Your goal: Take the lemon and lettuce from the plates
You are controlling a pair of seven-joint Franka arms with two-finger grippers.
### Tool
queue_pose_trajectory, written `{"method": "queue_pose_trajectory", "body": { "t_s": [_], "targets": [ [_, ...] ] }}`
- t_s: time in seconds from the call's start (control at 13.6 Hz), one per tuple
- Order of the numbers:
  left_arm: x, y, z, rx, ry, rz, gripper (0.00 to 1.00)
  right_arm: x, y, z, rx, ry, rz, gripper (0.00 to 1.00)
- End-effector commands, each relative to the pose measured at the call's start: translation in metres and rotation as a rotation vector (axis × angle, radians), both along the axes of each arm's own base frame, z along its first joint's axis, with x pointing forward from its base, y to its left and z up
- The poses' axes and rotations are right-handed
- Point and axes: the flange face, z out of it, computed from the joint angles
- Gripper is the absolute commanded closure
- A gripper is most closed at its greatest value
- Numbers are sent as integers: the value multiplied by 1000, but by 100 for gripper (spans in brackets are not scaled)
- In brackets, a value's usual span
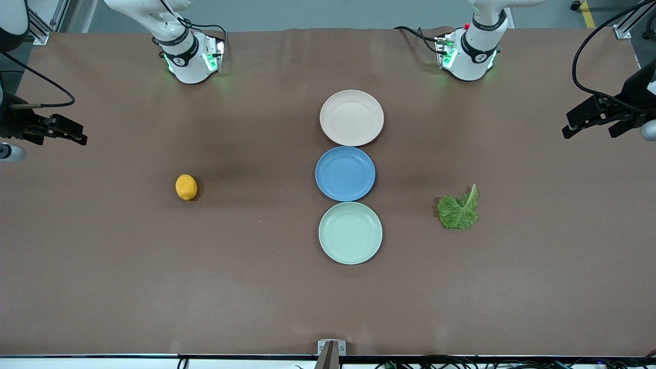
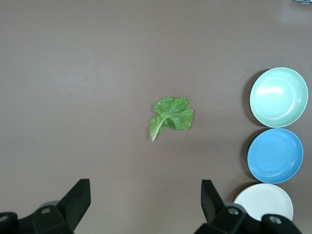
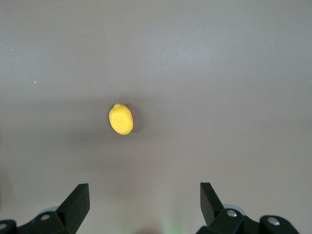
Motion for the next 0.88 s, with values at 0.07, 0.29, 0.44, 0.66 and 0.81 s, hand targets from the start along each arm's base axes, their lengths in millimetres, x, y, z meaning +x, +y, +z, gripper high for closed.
{"method": "queue_pose_trajectory", "body": {
  "t_s": [0.07,0.29,0.44,0.66,0.81],
  "targets": [
    [1,2,5,20,5,6,0,-23,-3,19,2,-38,-17,0],
    [1,2,5,19,6,6,0,-28,2,25,-2,-41,-10,0],
    [1,2,5,20,6,6,0,-28,8,25,-2,-44,1,0],
    [1,2,5,20,6,6,0,-32,15,29,-3,-50,17,0],
    [1,2,5,19,6,6,0,-42,15,22,-2,-58,16,0]
  ]
}}
